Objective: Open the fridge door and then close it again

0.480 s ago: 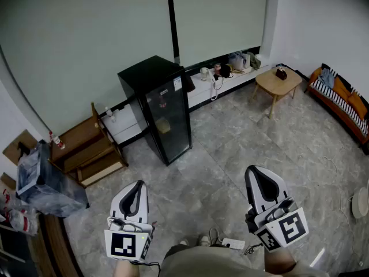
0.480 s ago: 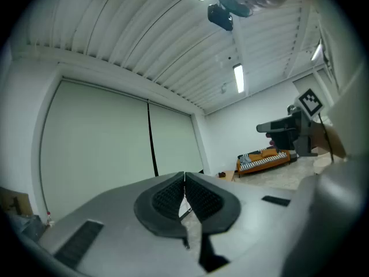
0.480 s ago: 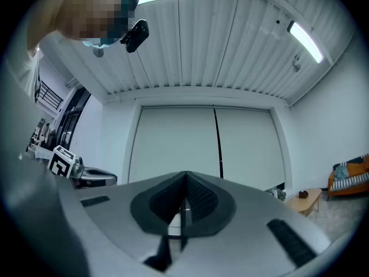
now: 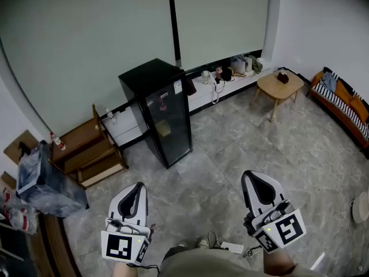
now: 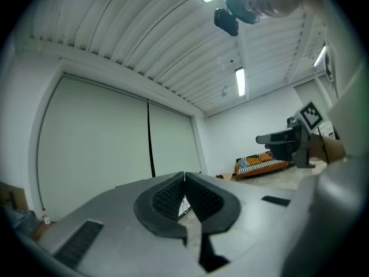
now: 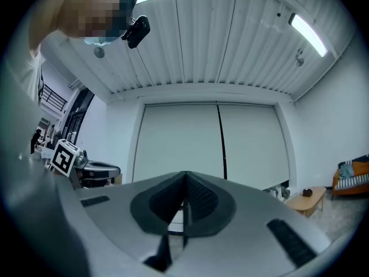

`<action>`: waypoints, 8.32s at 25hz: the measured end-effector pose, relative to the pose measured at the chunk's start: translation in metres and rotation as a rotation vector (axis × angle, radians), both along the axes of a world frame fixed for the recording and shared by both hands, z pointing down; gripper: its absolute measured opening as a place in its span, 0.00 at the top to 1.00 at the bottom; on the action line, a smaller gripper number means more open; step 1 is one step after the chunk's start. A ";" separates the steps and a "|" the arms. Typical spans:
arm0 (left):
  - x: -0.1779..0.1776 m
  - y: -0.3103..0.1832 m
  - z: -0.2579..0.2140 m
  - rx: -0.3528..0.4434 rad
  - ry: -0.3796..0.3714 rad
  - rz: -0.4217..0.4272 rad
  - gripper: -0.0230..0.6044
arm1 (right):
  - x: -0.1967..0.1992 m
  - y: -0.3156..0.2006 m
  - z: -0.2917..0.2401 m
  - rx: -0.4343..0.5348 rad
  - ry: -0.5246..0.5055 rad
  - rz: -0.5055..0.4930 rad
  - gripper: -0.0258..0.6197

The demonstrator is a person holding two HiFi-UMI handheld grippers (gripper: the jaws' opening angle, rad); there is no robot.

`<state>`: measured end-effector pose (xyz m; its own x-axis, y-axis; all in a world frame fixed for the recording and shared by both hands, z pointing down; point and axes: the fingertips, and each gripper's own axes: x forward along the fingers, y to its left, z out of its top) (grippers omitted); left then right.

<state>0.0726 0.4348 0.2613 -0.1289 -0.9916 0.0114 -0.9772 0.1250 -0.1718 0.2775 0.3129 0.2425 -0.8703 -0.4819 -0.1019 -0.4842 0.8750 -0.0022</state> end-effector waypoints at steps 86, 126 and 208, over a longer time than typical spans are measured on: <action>-0.394 -0.338 0.064 -0.093 0.089 -0.034 0.95 | -0.451 -0.353 0.069 -0.187 0.179 -0.240 0.97; -0.490 -0.491 0.191 -0.283 0.197 -0.020 0.62 | -0.548 -0.415 0.130 -0.341 0.213 -0.469 0.97; -0.357 -0.458 0.234 -0.371 0.255 0.078 0.62 | -0.426 -0.393 0.189 -0.545 0.248 -0.284 0.97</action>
